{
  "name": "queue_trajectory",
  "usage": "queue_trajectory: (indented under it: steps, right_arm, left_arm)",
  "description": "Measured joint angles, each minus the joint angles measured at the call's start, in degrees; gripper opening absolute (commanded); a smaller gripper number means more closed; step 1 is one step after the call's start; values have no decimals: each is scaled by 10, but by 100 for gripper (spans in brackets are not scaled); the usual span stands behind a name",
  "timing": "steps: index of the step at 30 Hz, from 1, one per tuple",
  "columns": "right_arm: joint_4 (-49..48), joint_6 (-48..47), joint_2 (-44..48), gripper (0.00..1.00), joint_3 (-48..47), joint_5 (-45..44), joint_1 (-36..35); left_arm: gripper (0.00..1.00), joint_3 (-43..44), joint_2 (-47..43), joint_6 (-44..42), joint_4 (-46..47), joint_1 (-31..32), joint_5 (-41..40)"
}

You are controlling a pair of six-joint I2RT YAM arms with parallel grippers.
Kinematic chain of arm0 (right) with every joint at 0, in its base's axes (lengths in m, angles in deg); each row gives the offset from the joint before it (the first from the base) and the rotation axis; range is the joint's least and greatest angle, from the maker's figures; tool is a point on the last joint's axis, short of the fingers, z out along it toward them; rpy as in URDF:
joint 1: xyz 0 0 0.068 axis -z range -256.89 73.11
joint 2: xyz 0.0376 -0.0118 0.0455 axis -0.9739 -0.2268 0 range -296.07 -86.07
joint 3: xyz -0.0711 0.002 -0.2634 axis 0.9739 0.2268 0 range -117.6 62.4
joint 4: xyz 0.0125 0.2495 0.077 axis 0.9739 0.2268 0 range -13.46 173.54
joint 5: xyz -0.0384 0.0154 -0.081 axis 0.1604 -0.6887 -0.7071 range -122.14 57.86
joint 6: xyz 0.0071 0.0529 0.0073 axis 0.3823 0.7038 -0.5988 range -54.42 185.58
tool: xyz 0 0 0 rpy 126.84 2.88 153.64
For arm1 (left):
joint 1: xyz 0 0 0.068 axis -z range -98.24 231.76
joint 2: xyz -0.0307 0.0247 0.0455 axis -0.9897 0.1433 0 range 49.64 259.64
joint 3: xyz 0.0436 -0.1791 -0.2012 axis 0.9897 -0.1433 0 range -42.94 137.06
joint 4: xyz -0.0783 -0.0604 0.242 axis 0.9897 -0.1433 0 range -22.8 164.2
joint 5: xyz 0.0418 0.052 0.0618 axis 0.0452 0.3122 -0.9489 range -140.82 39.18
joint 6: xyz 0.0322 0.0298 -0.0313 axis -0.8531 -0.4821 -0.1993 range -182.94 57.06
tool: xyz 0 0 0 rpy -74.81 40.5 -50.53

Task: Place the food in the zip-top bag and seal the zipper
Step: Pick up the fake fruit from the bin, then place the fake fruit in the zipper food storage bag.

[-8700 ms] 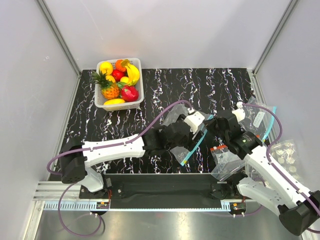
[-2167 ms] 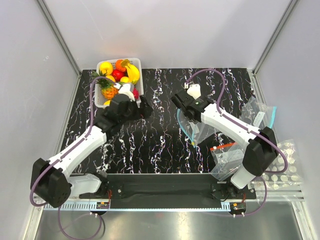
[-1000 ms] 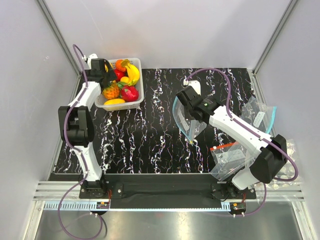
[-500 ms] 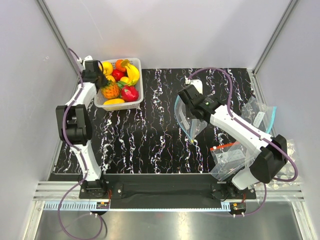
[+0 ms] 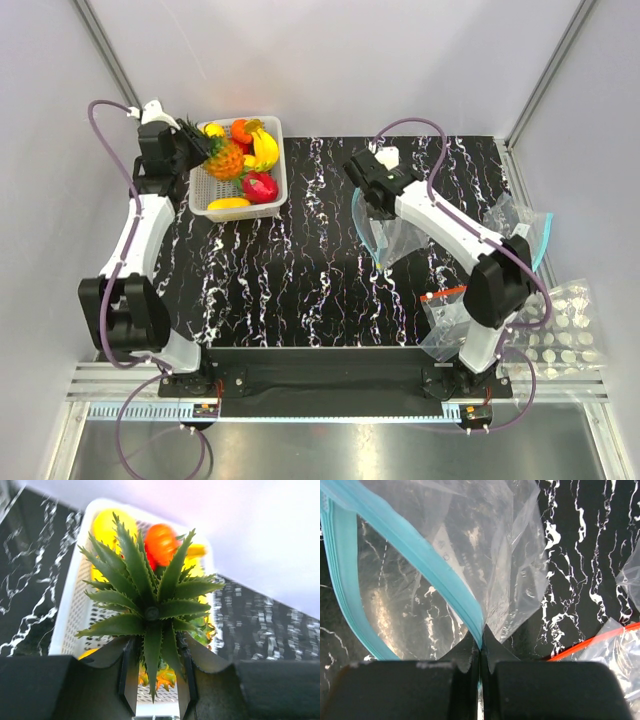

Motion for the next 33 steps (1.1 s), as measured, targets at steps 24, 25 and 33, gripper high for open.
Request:
queue_trajectory:
  steps: [24, 25, 33]
  right_arm:
    - [17, 18, -32, 0, -19, 53, 21]
    - [17, 19, -32, 0, -19, 56, 21]
    - [17, 19, -2, 0, -19, 76, 21]
  left_arm:
    - [0, -229, -259, 177, 118, 186, 153]
    - [0, -244, -264, 192, 135, 199, 149]
    - [0, -321, -269, 269, 233, 288, 62]
